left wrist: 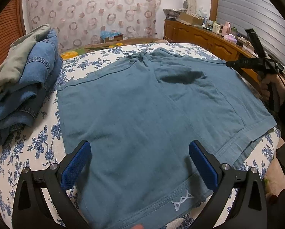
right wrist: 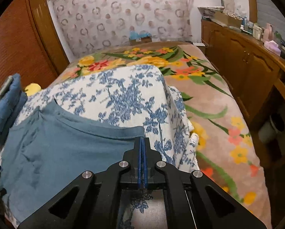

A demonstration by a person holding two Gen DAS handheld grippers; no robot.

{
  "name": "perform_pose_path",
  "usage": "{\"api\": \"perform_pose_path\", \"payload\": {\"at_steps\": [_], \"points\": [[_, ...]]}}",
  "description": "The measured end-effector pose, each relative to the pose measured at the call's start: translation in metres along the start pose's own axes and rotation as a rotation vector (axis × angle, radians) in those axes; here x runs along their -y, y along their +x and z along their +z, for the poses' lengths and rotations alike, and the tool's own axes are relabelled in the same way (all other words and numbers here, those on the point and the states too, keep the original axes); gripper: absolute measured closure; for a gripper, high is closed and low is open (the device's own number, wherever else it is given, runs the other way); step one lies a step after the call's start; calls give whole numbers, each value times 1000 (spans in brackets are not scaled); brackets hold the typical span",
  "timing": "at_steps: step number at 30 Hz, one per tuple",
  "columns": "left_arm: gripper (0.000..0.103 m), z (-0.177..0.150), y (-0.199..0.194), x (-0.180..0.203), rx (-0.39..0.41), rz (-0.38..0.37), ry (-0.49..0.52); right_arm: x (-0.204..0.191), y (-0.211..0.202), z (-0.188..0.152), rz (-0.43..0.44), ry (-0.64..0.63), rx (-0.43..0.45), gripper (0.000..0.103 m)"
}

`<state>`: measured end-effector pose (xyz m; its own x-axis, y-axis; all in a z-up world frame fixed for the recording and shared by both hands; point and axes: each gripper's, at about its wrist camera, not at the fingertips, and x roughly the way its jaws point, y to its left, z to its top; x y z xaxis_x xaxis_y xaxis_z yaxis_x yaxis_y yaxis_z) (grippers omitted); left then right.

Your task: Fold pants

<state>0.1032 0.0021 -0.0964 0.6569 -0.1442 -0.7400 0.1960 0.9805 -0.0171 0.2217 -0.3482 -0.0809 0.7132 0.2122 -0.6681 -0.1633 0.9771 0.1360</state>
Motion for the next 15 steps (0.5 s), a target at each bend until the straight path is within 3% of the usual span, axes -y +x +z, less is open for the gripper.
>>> {"api": "perform_pose_path", "payload": {"at_steps": [5,7,10,15], "points": [[0,-1,-6,-2,9,0,-6,-22,-18,-5,-56,-37,9,95],[0,-2,-16,-7,29,-5,-20,-30,-32,-15,-71,-59,27,81],[0,-6,-29,-15,53,-6,-39,-48,-47,-28,-58,-79,44,69],[0,-18,-45,-33,69,3,-77,-73,-75,-60,-4,-135,89,59]]}}
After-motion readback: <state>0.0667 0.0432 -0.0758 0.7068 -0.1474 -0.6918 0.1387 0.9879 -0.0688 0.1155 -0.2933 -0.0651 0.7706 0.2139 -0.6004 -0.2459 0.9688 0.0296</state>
